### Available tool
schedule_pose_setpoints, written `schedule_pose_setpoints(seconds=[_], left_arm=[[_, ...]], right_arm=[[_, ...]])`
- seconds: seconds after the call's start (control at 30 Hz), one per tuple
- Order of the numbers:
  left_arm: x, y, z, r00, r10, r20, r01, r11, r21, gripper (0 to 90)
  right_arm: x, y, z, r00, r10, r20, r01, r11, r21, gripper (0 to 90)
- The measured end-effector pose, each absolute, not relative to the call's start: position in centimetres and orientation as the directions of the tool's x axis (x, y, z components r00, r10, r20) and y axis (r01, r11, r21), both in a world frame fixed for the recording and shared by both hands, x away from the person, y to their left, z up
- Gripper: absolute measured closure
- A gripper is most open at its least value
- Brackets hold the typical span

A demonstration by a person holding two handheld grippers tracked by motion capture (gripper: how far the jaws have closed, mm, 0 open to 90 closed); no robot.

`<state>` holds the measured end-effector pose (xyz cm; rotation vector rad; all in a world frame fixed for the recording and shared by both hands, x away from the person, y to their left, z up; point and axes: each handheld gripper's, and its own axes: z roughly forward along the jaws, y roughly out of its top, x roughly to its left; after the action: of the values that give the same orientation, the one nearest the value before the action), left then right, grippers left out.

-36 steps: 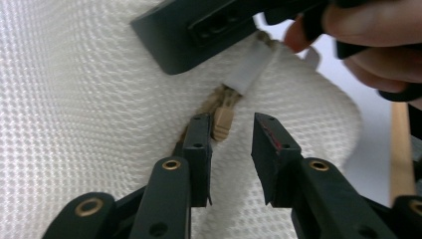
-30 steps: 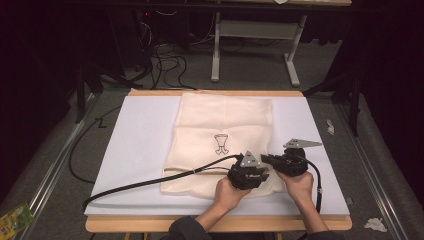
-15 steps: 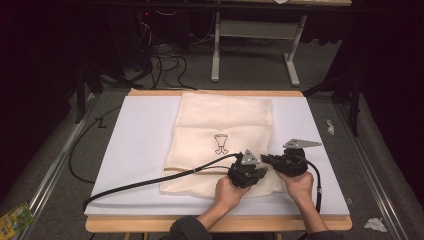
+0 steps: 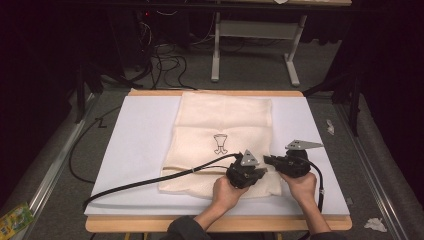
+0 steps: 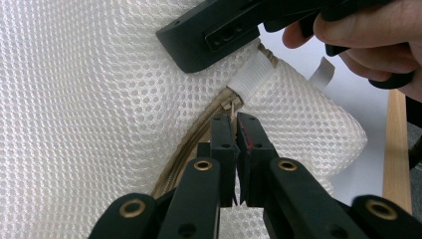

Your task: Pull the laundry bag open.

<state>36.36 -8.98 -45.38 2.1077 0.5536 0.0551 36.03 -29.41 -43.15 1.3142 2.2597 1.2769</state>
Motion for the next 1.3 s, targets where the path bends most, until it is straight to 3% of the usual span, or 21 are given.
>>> schedule_pose_setpoints(seconds=[1.3], left_arm=[[36.26,-8.27,-44.75,0.903,0.416,-0.11,0.335,-0.519,0.786,86.9]], right_arm=[[35.95,-30.31,-43.49,-0.561,0.799,0.216,0.606,0.219,0.765,88.2]])
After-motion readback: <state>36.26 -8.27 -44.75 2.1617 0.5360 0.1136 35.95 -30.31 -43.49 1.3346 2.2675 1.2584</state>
